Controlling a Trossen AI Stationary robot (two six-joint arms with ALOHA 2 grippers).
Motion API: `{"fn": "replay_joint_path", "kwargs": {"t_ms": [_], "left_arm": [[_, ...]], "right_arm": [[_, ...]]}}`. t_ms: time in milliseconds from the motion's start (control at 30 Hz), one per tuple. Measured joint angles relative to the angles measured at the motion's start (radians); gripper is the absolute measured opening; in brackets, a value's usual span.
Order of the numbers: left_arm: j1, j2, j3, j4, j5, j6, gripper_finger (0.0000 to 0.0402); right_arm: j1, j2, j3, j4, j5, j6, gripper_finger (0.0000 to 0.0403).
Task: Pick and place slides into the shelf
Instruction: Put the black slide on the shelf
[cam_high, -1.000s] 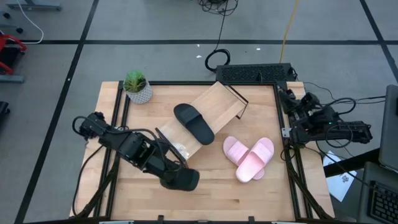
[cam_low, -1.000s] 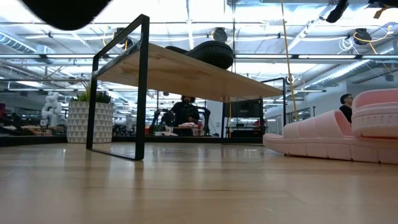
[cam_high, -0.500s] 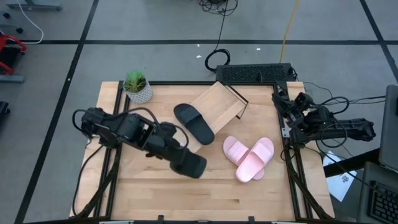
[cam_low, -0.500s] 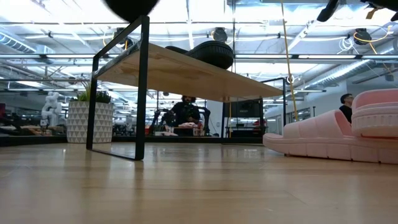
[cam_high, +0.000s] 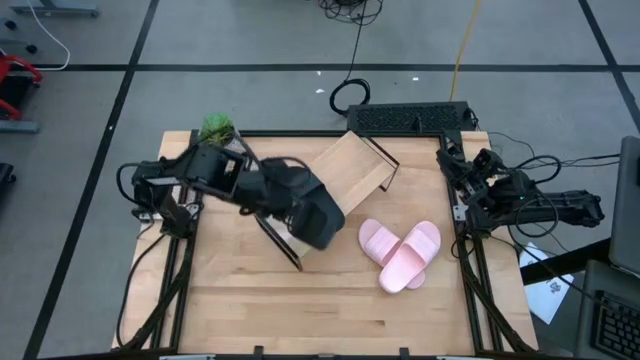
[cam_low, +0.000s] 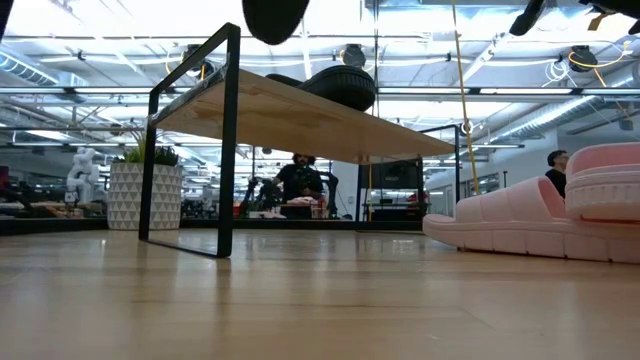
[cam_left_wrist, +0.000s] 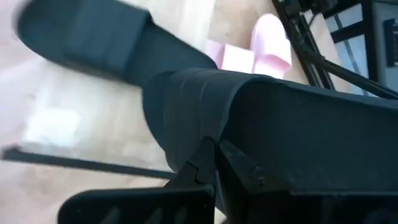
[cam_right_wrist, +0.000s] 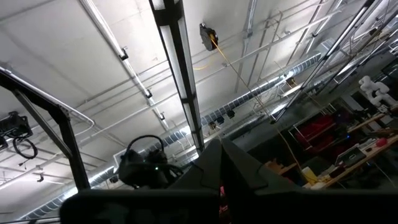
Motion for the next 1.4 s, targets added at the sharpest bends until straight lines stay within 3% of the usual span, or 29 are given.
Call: {"fn": "replay_joint_path", "kwargs": {"t_ms": [367, 733, 1067, 1400], "left_arm": [[0.122, -0.008, -0.003, -0.001, -0.001, 0.275, 0.0], [0.136, -0.009, -0.03, 0.001, -0.089, 0.438, 0.0], [0.088, -0.077, -0.285, 0.007, -0.092, 0.425, 0.0], [0.05, -0.197, -0.307, -0.005, -0.164, 0.263, 0.0]], "right_arm": [[0.0, 0.0, 0.0, -0.001, 0.0, -0.001, 0.0], [0.0, 0.0, 0.0, -0.012, 0.002, -0.035, 0.0], [0.0, 0.0, 0.0, -0.041, 0.005, -0.035, 0.0], [-0.002, 0.002, 0.0, -0.053, 0.035, -0.059, 0.0]]}}
